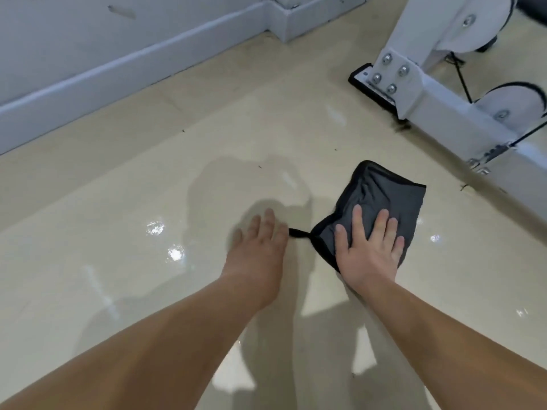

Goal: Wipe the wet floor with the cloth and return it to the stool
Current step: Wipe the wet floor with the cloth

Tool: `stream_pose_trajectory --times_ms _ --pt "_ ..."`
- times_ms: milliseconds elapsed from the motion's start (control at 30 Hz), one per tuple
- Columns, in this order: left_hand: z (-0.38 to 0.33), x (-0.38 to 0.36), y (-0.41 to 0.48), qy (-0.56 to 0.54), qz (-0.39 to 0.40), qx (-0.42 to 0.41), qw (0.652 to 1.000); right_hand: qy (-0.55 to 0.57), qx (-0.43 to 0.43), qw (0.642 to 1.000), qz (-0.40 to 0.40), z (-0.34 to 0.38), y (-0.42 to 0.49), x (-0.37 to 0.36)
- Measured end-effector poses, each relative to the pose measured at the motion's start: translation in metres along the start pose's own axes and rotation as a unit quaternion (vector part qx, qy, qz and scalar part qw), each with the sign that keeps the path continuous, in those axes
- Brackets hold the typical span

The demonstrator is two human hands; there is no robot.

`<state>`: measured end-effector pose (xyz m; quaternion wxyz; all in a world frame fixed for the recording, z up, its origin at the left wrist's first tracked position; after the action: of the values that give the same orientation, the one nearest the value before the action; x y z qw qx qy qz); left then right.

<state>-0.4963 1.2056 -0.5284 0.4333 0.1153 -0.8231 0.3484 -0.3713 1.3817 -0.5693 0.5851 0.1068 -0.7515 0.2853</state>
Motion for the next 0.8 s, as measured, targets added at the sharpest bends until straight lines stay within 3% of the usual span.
stream_pose_trajectory --times_ms 67,167,367,467,533,633,800 --pt "-0.011 -0.012 -0.019 -0.033 0.002 -0.028 0.999 -0.001 0.01 1.0 0.012 0.007 -0.038 -0.014" --pt "-0.021 -0.016 -0.052 -0.061 0.001 -0.057 0.996 0.018 0.054 0.996 -0.068 0.023 -0.105 -0.028" --pt "-0.042 -0.034 -0.077 0.012 0.028 -0.117 0.993 0.12 0.178 0.97 -0.11 0.009 -0.159 -0.028" --pt "-0.075 -0.052 -0.059 0.021 0.022 -0.165 0.986 0.266 0.107 0.955 -0.078 -0.026 -0.13 0.002" --pt "-0.092 -0.068 -0.045 0.004 0.031 -0.153 0.988 0.31 0.032 0.948 -0.061 -0.048 -0.109 0.015" --pt "-0.094 -0.094 -0.038 0.032 0.025 -0.13 0.991 0.296 -0.024 0.951 -0.083 -0.058 -0.083 0.029" --pt "-0.056 -0.102 -0.057 0.031 -0.019 -0.129 0.991 0.214 0.0 0.973 -0.082 -0.024 -0.068 0.034"
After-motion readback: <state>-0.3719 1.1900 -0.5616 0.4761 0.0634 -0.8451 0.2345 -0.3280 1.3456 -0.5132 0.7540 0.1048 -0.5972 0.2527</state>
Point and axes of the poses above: each hand's wrist, its own y-axis towards the middle knuckle, its own x-axis out of the back of the hand, z = x × y, the point moved 4 cm from there along y, towards the middle knuckle, and after that the axes turned 15 degrees about -y, right-handed, at the moved point
